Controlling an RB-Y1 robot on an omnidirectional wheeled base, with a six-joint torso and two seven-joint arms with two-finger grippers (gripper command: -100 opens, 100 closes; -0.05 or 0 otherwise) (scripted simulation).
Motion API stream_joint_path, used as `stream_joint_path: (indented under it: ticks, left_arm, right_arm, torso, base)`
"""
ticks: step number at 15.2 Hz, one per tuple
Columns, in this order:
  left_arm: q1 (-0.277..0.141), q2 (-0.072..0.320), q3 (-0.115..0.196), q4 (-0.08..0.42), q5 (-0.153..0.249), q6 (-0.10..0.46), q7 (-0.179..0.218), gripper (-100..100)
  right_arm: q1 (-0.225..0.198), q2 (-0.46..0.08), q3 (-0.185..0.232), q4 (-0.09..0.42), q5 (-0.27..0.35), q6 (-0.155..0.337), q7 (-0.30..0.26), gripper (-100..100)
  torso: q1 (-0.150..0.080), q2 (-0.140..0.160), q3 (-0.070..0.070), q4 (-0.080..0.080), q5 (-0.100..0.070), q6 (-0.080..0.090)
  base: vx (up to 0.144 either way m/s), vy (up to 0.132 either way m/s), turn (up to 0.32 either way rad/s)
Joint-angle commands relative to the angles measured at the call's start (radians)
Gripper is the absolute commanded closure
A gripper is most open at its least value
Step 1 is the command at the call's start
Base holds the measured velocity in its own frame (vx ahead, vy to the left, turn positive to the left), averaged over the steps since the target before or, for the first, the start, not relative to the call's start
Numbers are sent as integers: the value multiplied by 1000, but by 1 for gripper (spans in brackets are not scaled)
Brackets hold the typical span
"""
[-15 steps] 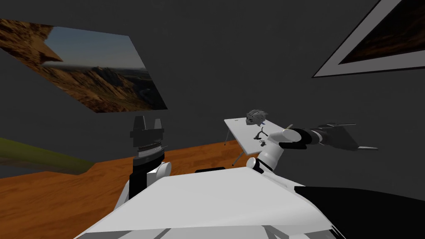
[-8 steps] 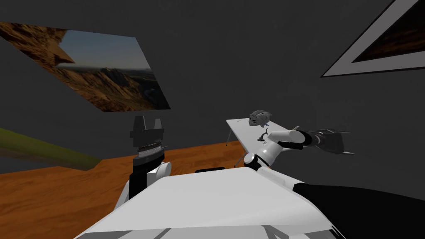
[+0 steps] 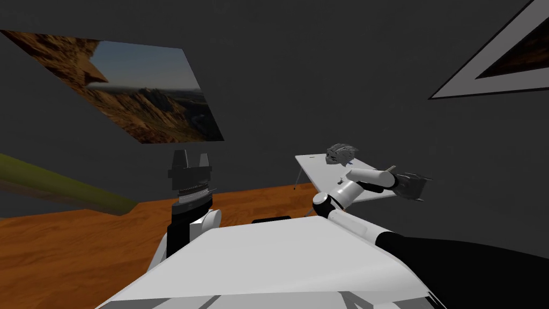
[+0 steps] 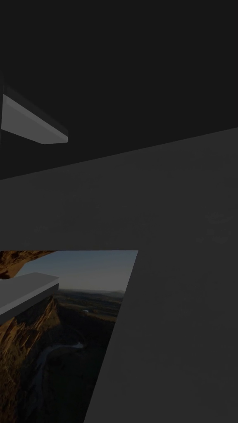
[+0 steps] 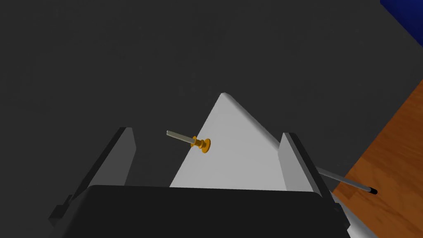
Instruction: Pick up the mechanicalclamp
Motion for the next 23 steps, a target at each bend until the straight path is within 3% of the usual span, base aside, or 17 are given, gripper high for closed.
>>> stream_joint_path:
  ticks: [1, 2, 3, 4, 5, 7, 10, 20, 21, 22, 23]
  left_arm:
    - [0, 0, 0, 0, 0, 0, 0, 0]
    - [0, 0, 0, 0, 0, 0, 0, 0]
    - [0, 0, 0, 0, 0, 0, 0, 0]
    - [0, 0, 0, 0, 0, 0, 0, 0]
    - [0, 0, 0, 0, 0, 0, 0, 0]
    - [0, 0, 0, 0, 0, 0, 0, 0]
    - [0, 0, 0, 0, 0, 0, 0, 0]
    - [0, 0, 0, 0, 0, 0, 0, 0]
    - [0, 0, 0, 0, 0, 0, 0, 0]
    - [0, 0, 0, 0, 0, 0, 0, 0]
    - [0, 0, 0, 0, 0, 0, 0, 0]
  right_arm:
    - [-43, 3, -43, 27, -50, -13, -9, -100]
    - [-43, 3, -43, 27, -67, -13, -9, -100]
    - [-75, 8, -80, 43, -93, -22, -15, -100]
    - [-75, 8, -80, 43, -117, -22, -15, -100]
    - [-104, 13, -115, 58, -142, -30, -20, -100]
    - [-104, 13, -115, 58, -169, -30, -20, -100]
    - [-155, 20, -176, 84, -243, -44, -29, -100]
    - [-238, 30, -289, 130, -410, -65, -45, -100]
    - [-229, 28, -275, 124, -392, -63, -42, -100]
    - [-181, -22, -228, 177, -345, -14, -53, -100]
    - [-164, -48, -211, 206, -324, -4, -53, -100]
  torso:
    - [0, 0, 0, 0, 0, 0]
    - [0, 0, 0, 0, 0, 0]
    - [0, 0, 0, 0, 0, 0]
    - [0, 0, 0, 0, 0, 0]
    - [0, 0, 0, 0, 0, 0]
    - [-1, -1, 0, 0, 0, 0]
    - [-2, 0, 0, 0, 0, 0]
    - [-7, 1, 1, 0, -2, 0]
    - [-7, 1, 1, 0, -2, 0]
    - [-6, 1, 1, 0, -2, 0]
    - [-2, 0, 0, 0, -1, -1]
  base:
    - [17, 25, 44]
    - [18, 28, 53]
    - [23, 28, 63]
    - [25, 25, 55]
    - [26, 20, 64]
    - [20, 12, 28]
    - [18, 1, 35]
    - [12, -41, 15]
    - [2, -46, 5]
    - [33, 45, 300]
    - [66, 89, 321]
